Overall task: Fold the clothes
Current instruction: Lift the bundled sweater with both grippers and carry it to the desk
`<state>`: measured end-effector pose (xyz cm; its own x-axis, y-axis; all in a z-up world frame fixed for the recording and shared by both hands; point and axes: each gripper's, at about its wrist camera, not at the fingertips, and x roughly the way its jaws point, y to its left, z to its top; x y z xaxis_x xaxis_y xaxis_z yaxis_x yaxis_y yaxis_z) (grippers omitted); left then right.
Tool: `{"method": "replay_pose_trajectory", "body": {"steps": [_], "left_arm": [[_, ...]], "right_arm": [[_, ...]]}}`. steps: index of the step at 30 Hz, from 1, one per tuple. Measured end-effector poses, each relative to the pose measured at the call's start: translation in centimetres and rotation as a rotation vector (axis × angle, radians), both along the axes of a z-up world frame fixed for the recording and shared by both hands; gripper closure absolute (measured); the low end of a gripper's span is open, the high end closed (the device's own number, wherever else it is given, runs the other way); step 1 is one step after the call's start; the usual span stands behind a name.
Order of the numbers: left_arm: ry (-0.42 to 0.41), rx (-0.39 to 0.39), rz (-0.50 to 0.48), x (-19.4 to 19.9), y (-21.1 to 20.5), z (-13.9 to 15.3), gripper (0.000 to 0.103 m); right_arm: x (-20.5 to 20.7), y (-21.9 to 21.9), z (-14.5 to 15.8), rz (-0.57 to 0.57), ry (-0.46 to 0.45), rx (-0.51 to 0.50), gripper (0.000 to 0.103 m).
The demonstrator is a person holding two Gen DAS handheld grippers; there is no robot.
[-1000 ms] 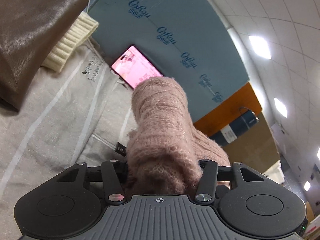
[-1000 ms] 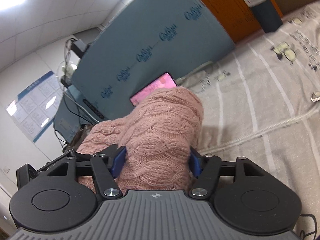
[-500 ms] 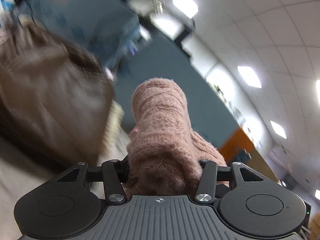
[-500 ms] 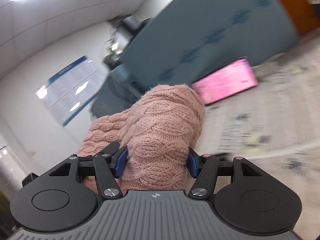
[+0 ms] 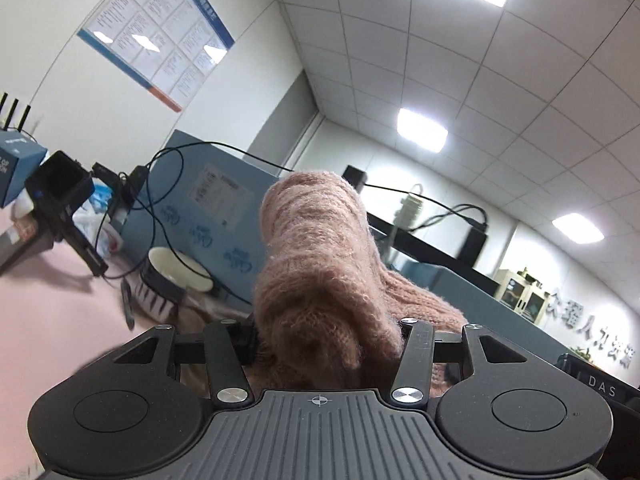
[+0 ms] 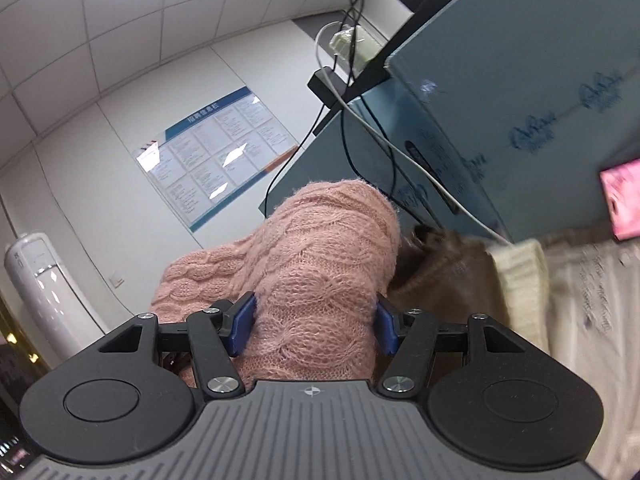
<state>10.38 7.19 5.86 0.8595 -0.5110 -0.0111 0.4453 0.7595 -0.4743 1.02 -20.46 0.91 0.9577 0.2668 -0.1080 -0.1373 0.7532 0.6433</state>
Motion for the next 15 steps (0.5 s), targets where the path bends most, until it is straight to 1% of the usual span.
{"method": "replay_pose_trajectory", "body": {"steps": [3, 5, 6, 7, 8, 9, 11, 12, 15], "left_arm": [[0.037, 0.017, 0.016, 2.4, -0.9, -1.0, 0.053], [0.049, -0.019, 0.078, 3.7, -1.6, -2.3, 0.045], [0.049, -0.012, 0.101, 4.4, -1.9, -2.8, 0.043], [0.046, 0.014, 0.118, 5.0, -2.2, -3.2, 0.042], [0.046, 0.047, 0.135, 5.6, -2.5, -3.5, 0.038], [0.053, 0.063, 0.150, 5.9, -2.4, -3.6, 0.034], [0.075, 0.065, 0.176, 6.4, -1.9, -3.9, 0.017], [0.080, 0.059, 0.190, 6.5, -1.6, -4.0, 0.015], [0.081, 0.024, 0.236, 6.4, -0.2, -3.9, 0.012]], "right_arm": [[2.1, -0.2, -0.9, -0.042, 0.029, -0.056, 0.046], [3.5, -0.4, -1.5, -0.069, 0.049, -0.093, 0.046], [4.2, -0.5, -1.8, -0.083, 0.059, -0.112, 0.046], [5.0, -0.5, -2.1, -0.097, 0.069, -0.131, 0.045], [5.7, -0.6, -2.4, -0.111, 0.079, -0.149, 0.044], [6.3, -0.7, -2.7, -0.124, 0.086, -0.167, 0.042], [7.5, -0.7, -3.4, -0.133, 0.086, -0.191, 0.040], [8.1, -0.6, -3.6, -0.136, 0.088, -0.202, 0.037], [9.4, 0.0, -4.2, -0.162, 0.098, -0.268, 0.032]]}}
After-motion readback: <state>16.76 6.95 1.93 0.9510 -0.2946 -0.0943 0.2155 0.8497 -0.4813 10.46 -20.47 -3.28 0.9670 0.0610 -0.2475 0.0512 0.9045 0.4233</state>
